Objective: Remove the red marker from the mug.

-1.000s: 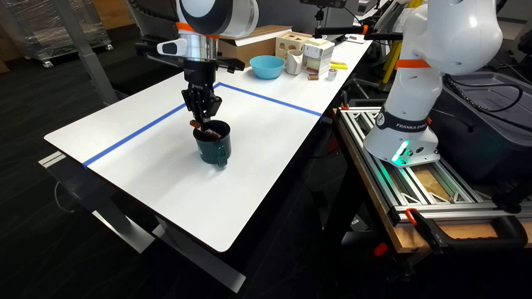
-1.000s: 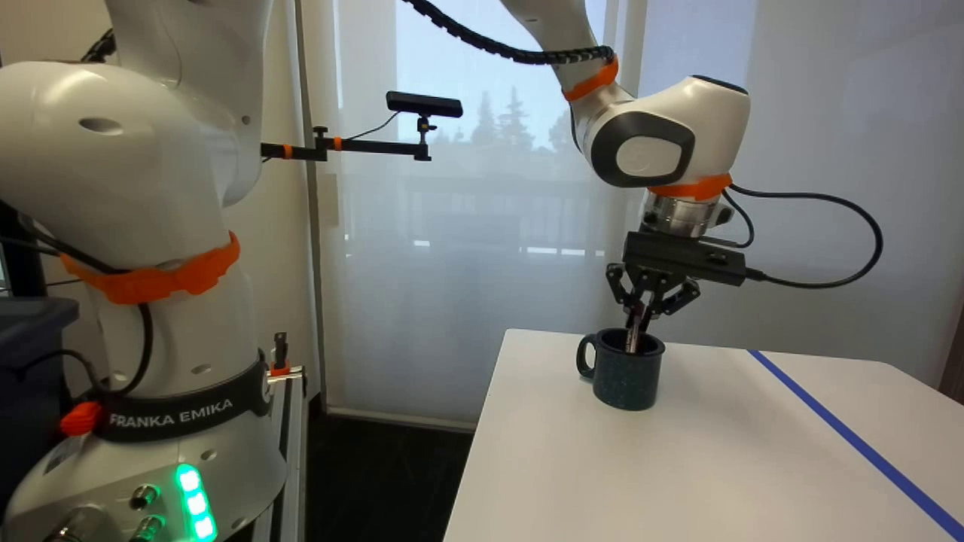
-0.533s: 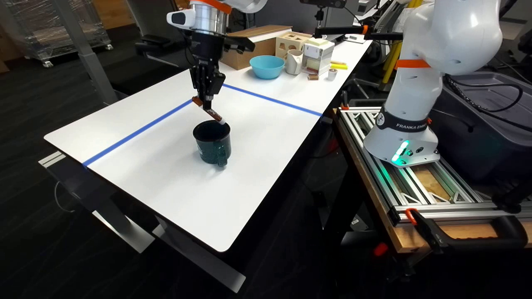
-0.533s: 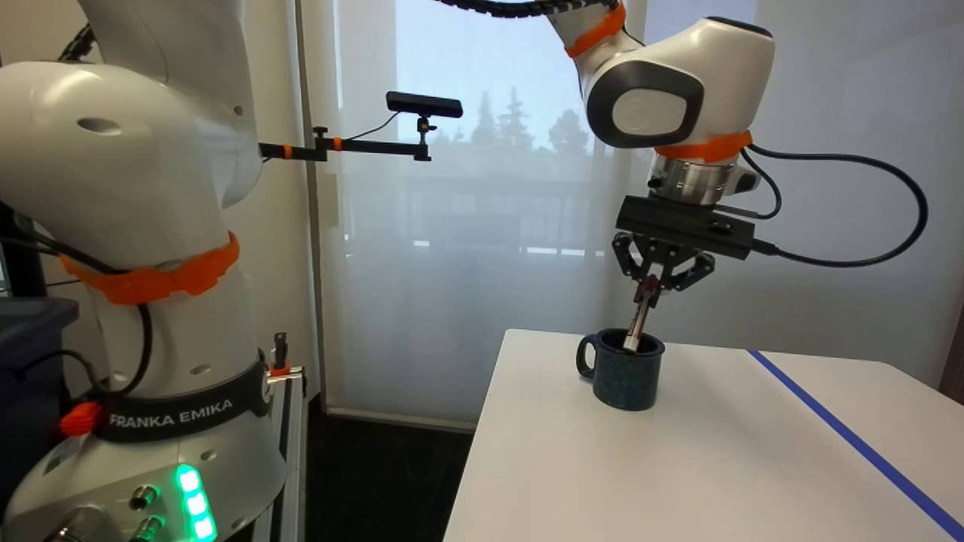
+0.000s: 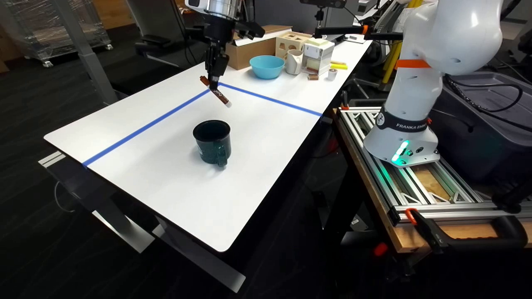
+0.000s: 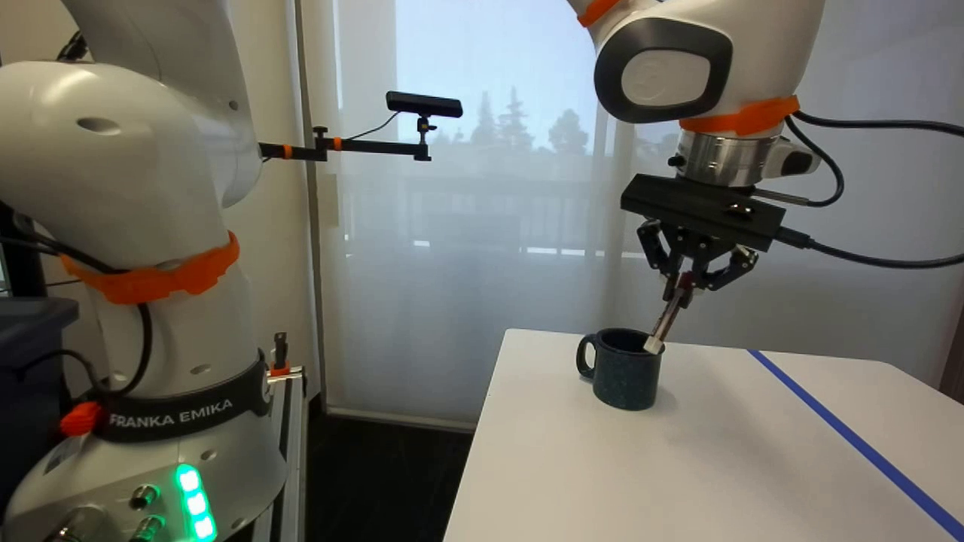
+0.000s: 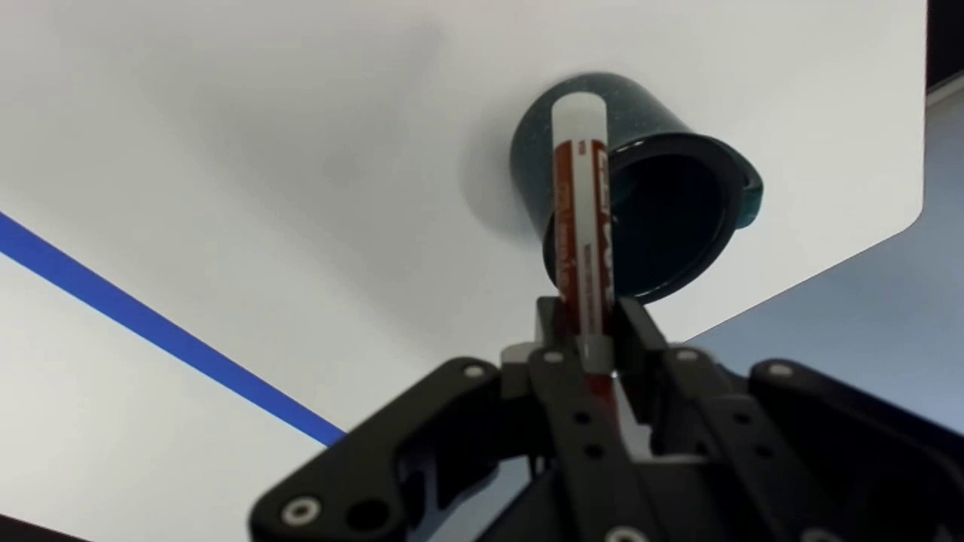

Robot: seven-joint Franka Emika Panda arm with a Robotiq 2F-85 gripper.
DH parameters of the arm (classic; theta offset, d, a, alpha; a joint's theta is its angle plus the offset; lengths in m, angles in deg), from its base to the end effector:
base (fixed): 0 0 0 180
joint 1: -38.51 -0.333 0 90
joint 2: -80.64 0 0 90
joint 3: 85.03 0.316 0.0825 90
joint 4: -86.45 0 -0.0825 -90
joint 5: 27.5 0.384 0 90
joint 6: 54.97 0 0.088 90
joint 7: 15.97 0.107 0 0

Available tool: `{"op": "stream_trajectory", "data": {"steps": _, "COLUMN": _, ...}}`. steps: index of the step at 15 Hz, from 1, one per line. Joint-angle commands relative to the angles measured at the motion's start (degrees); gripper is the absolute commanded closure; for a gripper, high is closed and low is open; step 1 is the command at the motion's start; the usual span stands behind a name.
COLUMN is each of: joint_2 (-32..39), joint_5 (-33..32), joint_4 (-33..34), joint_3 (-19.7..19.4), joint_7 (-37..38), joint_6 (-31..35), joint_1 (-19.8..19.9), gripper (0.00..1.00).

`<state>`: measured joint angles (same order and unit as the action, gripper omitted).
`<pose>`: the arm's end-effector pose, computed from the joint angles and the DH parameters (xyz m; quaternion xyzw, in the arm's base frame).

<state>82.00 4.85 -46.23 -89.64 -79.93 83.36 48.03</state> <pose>0.5047 -0.1240 0.3398 -0.9552 -0.2221 -0.1490 0.1263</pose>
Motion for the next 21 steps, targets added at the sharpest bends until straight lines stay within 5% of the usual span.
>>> {"op": "stream_trajectory", "data": {"steps": 1, "joint_2": 1.3, "joint_5": -0.3, "joint_4": -0.2, "joint_3": -1.3, "joint_7": 5.4, "joint_6": 1.4, "joint_1": -0.4, "gripper": 0.95}}
{"op": "stream_trajectory", "data": {"steps": 21, "joint_2": 20.1, "joint_5": -7.5, "joint_4": 9.9, "joint_3": 1.8, "joint_7": 24.8, "joint_6": 6.6, "joint_1": 2.2, "gripper": 0.95}}
